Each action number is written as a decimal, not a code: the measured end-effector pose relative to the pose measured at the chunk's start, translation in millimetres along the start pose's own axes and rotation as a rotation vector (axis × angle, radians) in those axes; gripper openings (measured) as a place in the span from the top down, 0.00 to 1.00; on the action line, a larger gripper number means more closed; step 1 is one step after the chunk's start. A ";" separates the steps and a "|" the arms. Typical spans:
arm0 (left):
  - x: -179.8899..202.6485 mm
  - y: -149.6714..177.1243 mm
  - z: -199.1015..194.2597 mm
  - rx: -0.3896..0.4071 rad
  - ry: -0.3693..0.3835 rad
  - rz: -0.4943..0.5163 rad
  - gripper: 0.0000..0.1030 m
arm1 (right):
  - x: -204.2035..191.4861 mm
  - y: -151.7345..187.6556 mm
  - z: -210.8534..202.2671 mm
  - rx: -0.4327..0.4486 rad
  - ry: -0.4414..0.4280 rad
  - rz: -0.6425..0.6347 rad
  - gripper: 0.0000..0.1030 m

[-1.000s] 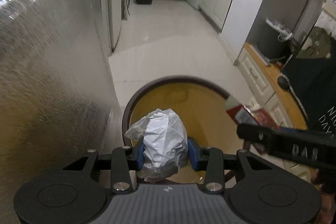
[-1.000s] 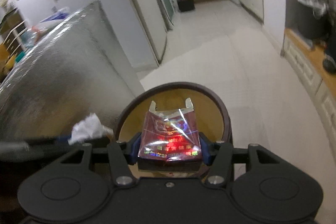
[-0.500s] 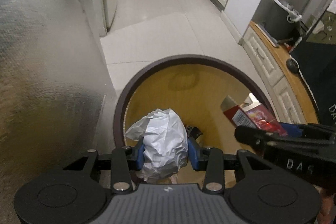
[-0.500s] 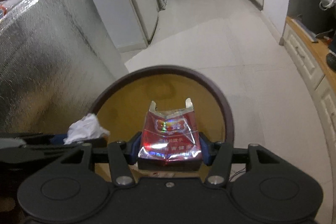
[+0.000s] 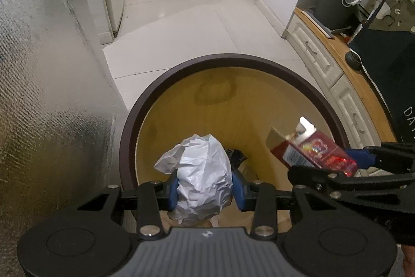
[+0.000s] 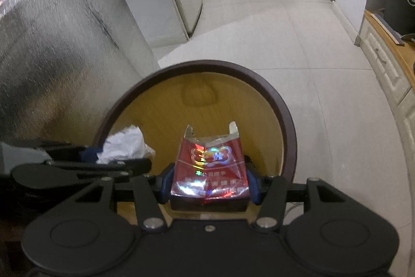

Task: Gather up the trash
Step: 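Open the right tool over the bin while the left tool releases the white paper into it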

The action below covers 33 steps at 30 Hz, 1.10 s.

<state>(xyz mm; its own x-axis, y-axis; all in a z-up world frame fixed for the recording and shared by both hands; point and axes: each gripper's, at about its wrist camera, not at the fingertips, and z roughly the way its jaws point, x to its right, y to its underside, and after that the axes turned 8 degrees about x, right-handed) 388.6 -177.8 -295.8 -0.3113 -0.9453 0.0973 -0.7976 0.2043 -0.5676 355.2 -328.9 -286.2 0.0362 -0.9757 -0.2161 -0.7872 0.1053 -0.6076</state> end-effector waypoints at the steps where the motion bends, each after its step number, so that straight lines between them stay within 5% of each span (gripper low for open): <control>1: 1.1 -0.6 -0.1 -0.002 0.001 0.002 0.59 | 0.1 -0.6 2.1 -0.009 0.011 -0.012 0.45; 12: 2.3 0.8 7.9 -0.064 0.016 0.042 0.58 | 1.0 0.6 -12.2 -0.040 -0.019 -0.070 0.16; 23: 4.6 -9.1 12.6 -0.051 0.034 0.044 0.58 | 6.2 7.4 -19.7 -0.063 0.014 -0.117 0.10; 30: 4.9 -11.5 12.0 -0.030 0.010 0.039 0.25 | 6.1 8.0 -17.4 -0.080 0.018 -0.134 0.09; 33: 5.2 -12.3 12.3 -0.034 0.008 0.031 0.20 | 5.7 8.9 -18.1 -0.083 0.017 -0.142 0.09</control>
<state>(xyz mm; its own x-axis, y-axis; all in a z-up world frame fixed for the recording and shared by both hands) 403.2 -188.4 -298.3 -0.3398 -0.9365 0.0868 -0.8049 0.2418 -0.5420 337.2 -337.0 -279.1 0.1411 -0.9828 -0.1189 -0.8229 -0.0496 -0.5660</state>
